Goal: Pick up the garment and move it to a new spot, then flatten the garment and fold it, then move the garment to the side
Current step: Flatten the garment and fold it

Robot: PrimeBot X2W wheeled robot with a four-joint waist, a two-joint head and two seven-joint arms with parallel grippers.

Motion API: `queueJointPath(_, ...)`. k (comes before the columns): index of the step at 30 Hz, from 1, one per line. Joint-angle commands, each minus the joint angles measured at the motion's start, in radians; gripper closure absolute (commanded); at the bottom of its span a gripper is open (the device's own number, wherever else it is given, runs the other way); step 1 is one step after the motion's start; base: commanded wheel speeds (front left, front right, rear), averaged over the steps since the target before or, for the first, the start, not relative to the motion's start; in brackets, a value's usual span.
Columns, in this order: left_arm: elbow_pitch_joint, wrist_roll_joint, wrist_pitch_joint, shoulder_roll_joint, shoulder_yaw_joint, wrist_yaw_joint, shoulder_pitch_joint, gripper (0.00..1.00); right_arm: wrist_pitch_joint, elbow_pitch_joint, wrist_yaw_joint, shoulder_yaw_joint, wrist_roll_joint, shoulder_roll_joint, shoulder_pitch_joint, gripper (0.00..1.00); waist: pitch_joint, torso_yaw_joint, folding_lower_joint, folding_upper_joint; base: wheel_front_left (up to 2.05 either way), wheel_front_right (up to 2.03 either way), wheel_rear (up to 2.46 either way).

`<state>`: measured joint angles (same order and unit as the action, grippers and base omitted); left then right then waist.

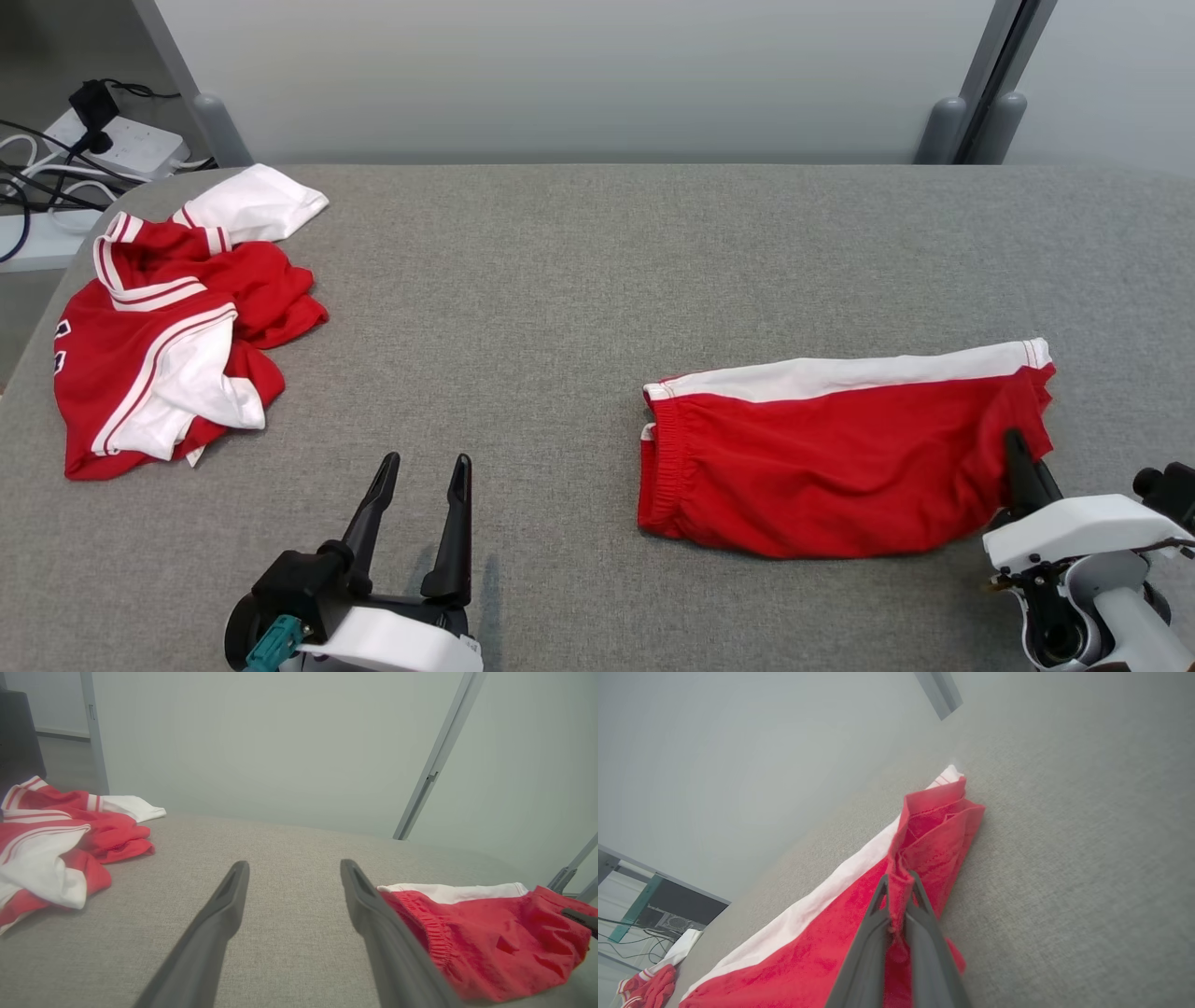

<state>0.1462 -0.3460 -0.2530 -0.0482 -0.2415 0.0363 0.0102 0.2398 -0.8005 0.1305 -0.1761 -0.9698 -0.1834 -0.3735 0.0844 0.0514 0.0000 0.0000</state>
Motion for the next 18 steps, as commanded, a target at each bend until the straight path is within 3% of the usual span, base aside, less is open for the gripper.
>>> queueJointPath(1,-0.02,-0.004,-0.009,-0.002,0.031,0.007,0.028,0.0,0.017,0.048,0.0,-0.033,-0.003,-0.013,0.004,1.0,-0.001,0.002,0.0,0.0,0.0,0.0,0.0)
queueJointPath(9,-0.008,-0.014,-0.009,-0.002,0.018,0.009,0.027,0.0,0.021,0.229,0.0,-0.129,0.055,-0.016,0.021,1.0,-0.019,0.031,0.0,0.0,0.0,0.0,0.0)
queueJointPath(18,0.004,-0.012,-0.009,-0.002,0.025,0.009,0.019,0.0,-0.013,0.366,0.0,-0.238,0.115,0.031,0.067,1.0,-0.031,0.089,0.0,0.0,0.0,0.0,0.0)
